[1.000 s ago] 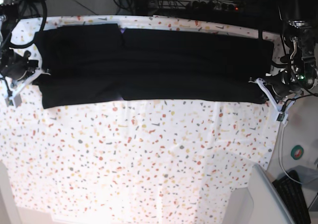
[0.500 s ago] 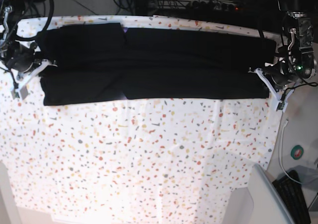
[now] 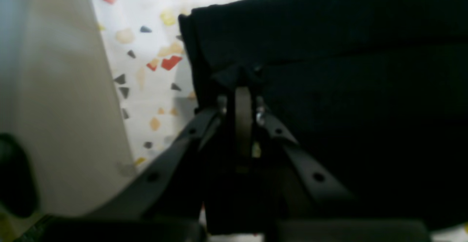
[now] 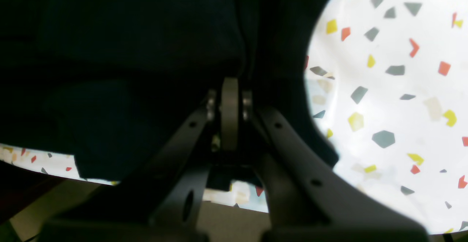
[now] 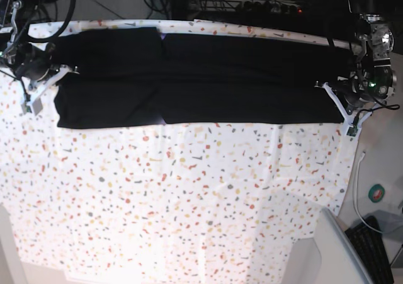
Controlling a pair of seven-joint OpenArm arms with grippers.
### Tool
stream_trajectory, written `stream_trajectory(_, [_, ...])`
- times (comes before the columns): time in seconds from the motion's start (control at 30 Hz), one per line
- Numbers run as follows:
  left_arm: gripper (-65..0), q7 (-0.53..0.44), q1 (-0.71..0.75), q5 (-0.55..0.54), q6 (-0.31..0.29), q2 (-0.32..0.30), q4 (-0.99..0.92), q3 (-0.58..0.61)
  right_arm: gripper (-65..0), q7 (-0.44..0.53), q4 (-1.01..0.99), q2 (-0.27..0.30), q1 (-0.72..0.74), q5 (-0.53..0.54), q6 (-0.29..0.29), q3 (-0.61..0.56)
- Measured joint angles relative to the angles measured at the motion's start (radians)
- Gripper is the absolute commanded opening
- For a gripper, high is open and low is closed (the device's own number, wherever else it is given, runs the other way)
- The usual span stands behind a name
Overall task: Layout the t-shirt on the table in an organized manner, then fold the t-shirt properly
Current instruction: 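Release the folded edge and move both grippers to the strip's ends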
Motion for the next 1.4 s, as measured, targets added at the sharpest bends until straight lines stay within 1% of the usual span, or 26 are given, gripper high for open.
stream_trajectory(0.03, [-65.0,0.000,0.001,0.021,-0.001,0.008,0.000,0.000,-65.0,0.000,0.000,0.000,0.000,0.000,0.000,0.000])
stream_trajectory(0.1, [-65.0,0.004,0.003,0.030,-0.004,0.014,0.000,0.000,-65.0,0.000,0.000,-0.002,0.000,0.000,0.000,0.000])
stream_trajectory(0.23, [-65.0,0.000,-0.002,0.021,-0.004,0.011,0.000,0.000,-65.0,0.000,0.000,-0.002,-0.001,0.000,0.000,0.000])
stream_trajectory(0.27, [-65.0,0.000,-0.002,0.022,-0.003,0.011,0.000,0.000,-65.0,0.000,0.000,-0.003,-0.001,0.000,-0.013,0.000])
stream_trajectory(0.33, [-65.0,0.001,-0.002,0.022,-0.003,0.009,0.000,0.000,-65.0,-0.002,0.000,-0.005,-0.001,0.006,-0.080,0.000])
stream_trajectory(0.37, [-65.0,0.001,-0.002,0.022,-0.003,0.009,0.000,-0.002,-65.0,-0.005,0.000,-0.005,-0.001,0.006,-0.103,0.000])
stream_trajectory(0.43, [-65.0,0.000,-0.002,0.021,-0.004,0.009,0.003,-0.002,-65.0,-0.008,0.000,-0.012,-0.003,0.007,-0.134,0.002])
stream_trajectory(0.47, [-63.7,0.000,-0.002,0.021,-0.004,0.008,0.003,-0.002,-65.0,-0.008,0.000,-0.021,-0.003,0.006,-0.137,0.004])
stream_trajectory(0.5, [-58.9,0.000,-0.002,0.021,-0.003,0.008,0.003,-0.002,-64.2,-0.009,0.005,-0.027,-0.004,0.007,-0.140,0.003])
stream_trajectory(0.57, [-49.5,0.001,-0.002,0.022,-0.003,0.009,0.003,-0.005,-56.1,-0.009,0.015,-0.033,-0.006,0.004,-0.142,0.003])
stream_trajectory(0.67, [-34.9,0.001,-0.002,0.018,-0.004,0.014,0.004,-0.067,-48.6,-0.009,0.030,-0.030,-0.005,0.006,-0.143,0.003])
stream_trajectory(0.77, [-20.6,0.005,0.004,0.022,0.000,0.011,0.022,-0.141,-46.1,0.000,0.069,-0.030,-0.024,0.004,-0.144,0.004])
stream_trajectory(0.83, [-13.7,0.012,0.010,0.021,0.000,0.012,0.060,-0.182,-46.2,-0.010,0.108,-0.040,-0.040,0.008,-0.143,0.024])
stream_trajectory(0.9, [-10.7,0.009,0.026,0.020,0.000,0.013,0.109,-0.222,-46.4,-0.016,0.155,-0.079,-0.042,-0.001,-0.144,0.080])
stream_trajectory(0.97, [-11.7,0.010,0.050,0.018,-0.002,0.024,0.170,-0.261,-46.5,-0.015,0.206,-0.100,-0.041,0.001,-0.143,0.137])
stream_trajectory(1.0, [-13.3,0.009,0.063,0.021,0.000,0.044,0.204,-0.287,-46.7,-0.005,0.234,-0.102,-0.045,0.003,-0.143,0.158])
stream_trajectory(1.07, [-21.2,0.015,0.086,0.021,-0.003,0.086,0.266,-0.331,-46.7,-0.001,0.265,-0.097,-0.048,-0.003,-0.143,0.175])
stream_trajectory(1.1, [-27.8,0.019,0.095,0.018,-0.002,0.111,0.296,-0.343,-46.8,-0.006,0.270,-0.094,-0.046,-0.005,-0.143,0.174])
stream_trajectory(1.13, [-38.2,0.019,0.105,-0.004,0.002,0.134,0.324,-0.348,-46.8,-0.014,0.272,-0.092,-0.038,0.002,-0.142,0.171])
stream_trajectory(1.2, [-65.0,0.014,0.127,-0.090,-0.010,0.160,0.349,-0.339,-47.1,-0.011,0.273,-0.092,-0.009,0.000,-0.142,0.170])
stream_trajectory(1.23, [-65.0,0.014,0.130,-0.121,-0.011,0.169,0.344,-0.332,-47.9,-0.009,0.272,-0.090,0.005,0.001,-0.138,0.168])
stream_trajectory(1.27, [-65.0,0.011,0.130,-0.121,-0.005,0.176,0.327,-0.322,-51.3,-0.006,0.270,-0.090,0.018,-0.004,-0.122,0.160])
stream_trajectory(1.33, [-65.0,0.013,0.131,-0.114,0.000,0.176,0.266,-0.290,-65.0,-0.002,0.254,-0.088,0.034,0.003,-0.042,0.121])
stream_trajectory(1.4, [-65.0,0.014,0.132,-0.114,0.001,0.176,0.203,-0.260,-65.0,-0.008,0.218,-0.093,0.051,0.006,-0.018,0.097])
